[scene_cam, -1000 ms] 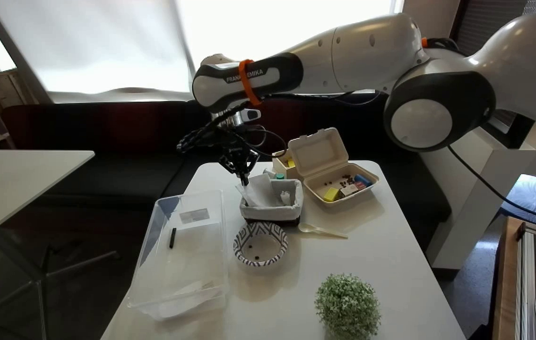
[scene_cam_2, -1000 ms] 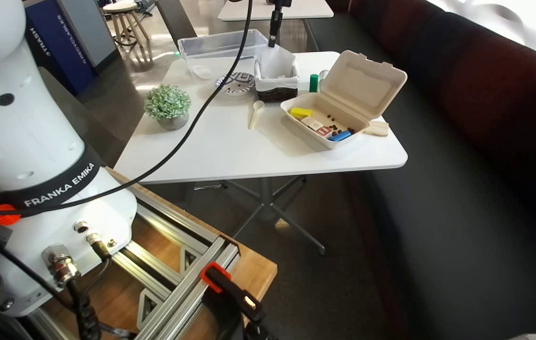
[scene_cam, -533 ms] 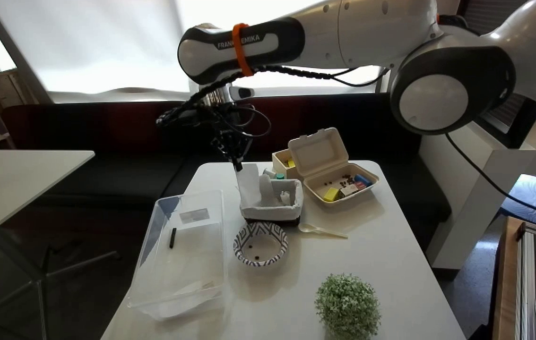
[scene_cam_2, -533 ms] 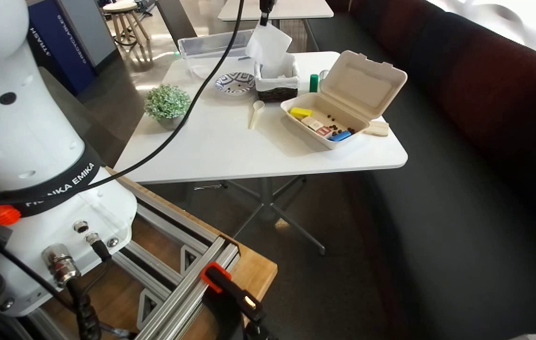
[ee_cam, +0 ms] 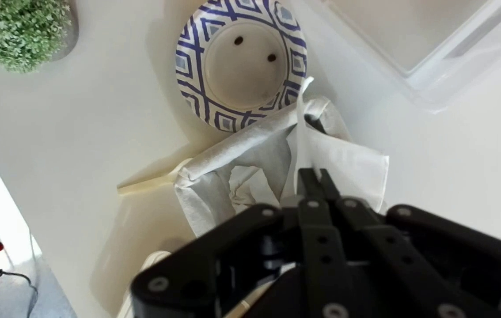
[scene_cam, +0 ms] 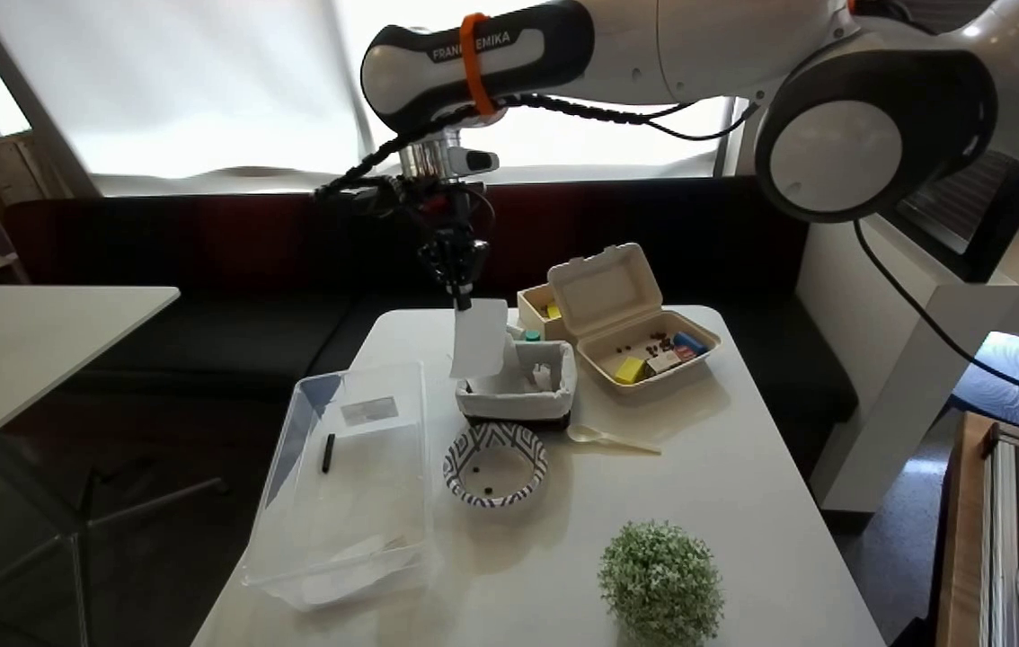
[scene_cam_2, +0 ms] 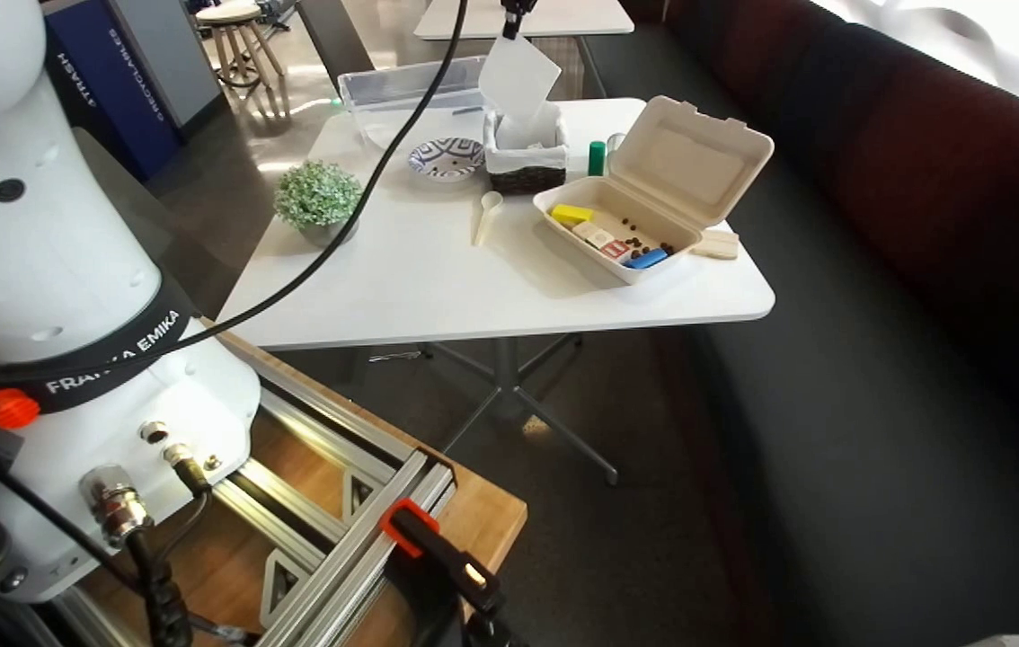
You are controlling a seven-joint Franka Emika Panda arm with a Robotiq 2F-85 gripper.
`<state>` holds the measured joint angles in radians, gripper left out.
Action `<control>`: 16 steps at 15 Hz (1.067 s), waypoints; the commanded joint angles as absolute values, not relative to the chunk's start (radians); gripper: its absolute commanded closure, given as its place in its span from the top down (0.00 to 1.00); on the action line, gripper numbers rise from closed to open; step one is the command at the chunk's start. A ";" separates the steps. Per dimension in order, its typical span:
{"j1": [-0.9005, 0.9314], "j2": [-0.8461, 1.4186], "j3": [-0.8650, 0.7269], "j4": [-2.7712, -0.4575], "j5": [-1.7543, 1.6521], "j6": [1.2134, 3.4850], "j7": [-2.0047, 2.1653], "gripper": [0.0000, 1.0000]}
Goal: Remove one napkin from the basket and put it inside the takeaway pack
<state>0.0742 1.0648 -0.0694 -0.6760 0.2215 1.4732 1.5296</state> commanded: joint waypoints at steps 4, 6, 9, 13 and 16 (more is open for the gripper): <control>0.087 1.044 -0.114 -0.727 0.190 1.416 1.673 0.00; 0.083 1.031 -0.132 -0.777 0.195 1.393 1.734 0.00; 0.080 0.995 -0.133 -0.888 0.216 1.303 1.766 0.00; 0.074 0.915 -0.129 -1.084 0.261 1.343 1.791 0.00; 0.064 0.856 -0.142 -1.212 0.340 1.395 1.879 0.00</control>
